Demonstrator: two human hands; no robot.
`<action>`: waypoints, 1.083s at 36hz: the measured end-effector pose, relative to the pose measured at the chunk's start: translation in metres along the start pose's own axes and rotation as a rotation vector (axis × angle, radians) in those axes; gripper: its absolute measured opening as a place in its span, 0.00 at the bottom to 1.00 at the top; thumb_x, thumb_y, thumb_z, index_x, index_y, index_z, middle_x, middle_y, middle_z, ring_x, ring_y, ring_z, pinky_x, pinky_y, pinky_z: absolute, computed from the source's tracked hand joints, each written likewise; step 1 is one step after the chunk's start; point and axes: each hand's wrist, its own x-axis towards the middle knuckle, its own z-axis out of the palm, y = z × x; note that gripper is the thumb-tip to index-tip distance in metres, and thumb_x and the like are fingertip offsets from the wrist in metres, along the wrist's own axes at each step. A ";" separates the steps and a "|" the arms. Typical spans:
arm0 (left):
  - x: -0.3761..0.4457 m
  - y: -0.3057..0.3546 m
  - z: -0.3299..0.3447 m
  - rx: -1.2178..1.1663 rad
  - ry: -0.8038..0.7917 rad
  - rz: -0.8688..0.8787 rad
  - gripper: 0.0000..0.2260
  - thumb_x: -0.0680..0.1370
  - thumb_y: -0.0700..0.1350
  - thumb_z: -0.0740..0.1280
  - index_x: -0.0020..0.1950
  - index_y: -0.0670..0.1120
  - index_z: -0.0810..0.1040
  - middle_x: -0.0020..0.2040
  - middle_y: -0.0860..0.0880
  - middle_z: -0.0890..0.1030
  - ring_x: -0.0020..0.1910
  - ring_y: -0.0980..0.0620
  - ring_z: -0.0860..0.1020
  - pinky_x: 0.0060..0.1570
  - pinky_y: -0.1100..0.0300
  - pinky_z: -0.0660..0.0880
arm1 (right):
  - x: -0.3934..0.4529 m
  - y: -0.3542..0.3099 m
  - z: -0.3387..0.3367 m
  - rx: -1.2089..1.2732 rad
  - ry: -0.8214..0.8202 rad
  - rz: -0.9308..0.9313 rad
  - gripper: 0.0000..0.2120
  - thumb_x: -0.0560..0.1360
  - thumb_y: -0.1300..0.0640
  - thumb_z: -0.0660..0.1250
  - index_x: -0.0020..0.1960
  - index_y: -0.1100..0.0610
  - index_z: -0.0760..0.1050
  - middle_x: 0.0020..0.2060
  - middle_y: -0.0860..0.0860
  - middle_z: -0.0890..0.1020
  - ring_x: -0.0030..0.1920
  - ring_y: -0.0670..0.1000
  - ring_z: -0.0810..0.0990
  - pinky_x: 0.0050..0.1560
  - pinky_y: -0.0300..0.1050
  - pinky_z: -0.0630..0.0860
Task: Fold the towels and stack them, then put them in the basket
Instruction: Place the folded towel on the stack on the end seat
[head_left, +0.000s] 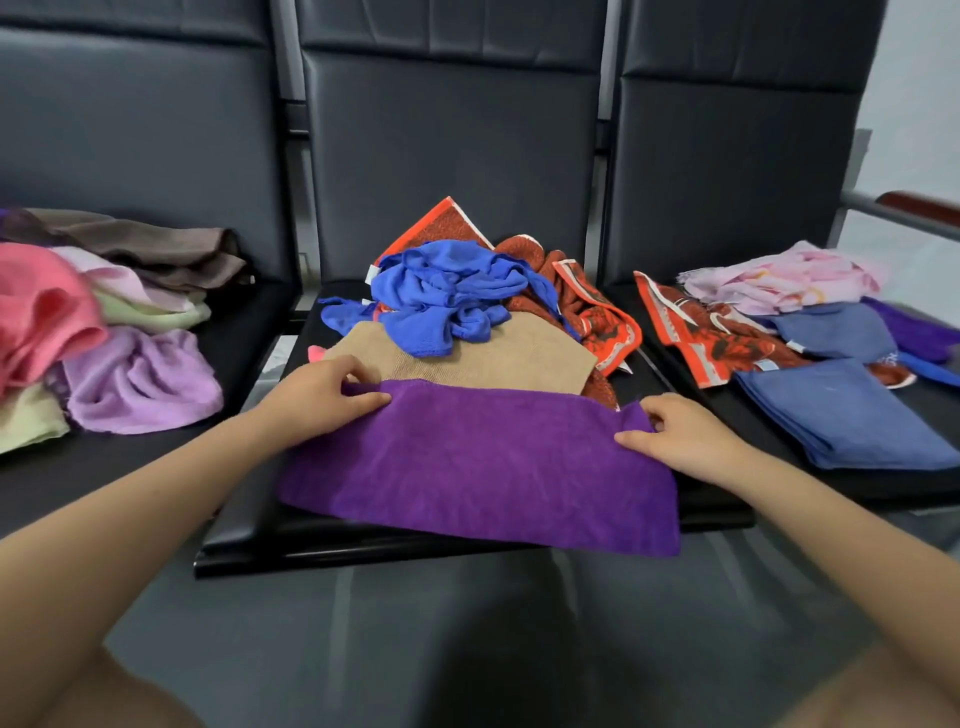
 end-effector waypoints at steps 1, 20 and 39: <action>-0.001 0.000 -0.002 0.009 -0.011 0.000 0.08 0.74 0.53 0.71 0.48 0.52 0.76 0.47 0.53 0.77 0.49 0.52 0.75 0.50 0.61 0.67 | 0.000 -0.002 -0.002 0.049 -0.005 -0.005 0.10 0.75 0.52 0.70 0.41 0.56 0.74 0.39 0.50 0.76 0.40 0.49 0.76 0.35 0.41 0.66; 0.014 0.014 -0.009 -0.498 0.163 -0.184 0.09 0.77 0.49 0.69 0.46 0.44 0.74 0.39 0.48 0.73 0.33 0.54 0.71 0.24 0.63 0.70 | 0.051 -0.008 -0.012 0.870 0.254 0.152 0.14 0.78 0.59 0.67 0.62 0.58 0.74 0.51 0.54 0.80 0.45 0.51 0.81 0.41 0.45 0.76; 0.004 0.006 0.004 -0.564 0.080 -0.308 0.14 0.80 0.44 0.64 0.66 0.47 0.73 0.47 0.48 0.75 0.40 0.55 0.74 0.33 0.60 0.73 | 0.021 0.006 -0.028 0.886 0.019 0.318 0.16 0.75 0.58 0.70 0.61 0.63 0.77 0.54 0.58 0.83 0.49 0.54 0.82 0.43 0.44 0.77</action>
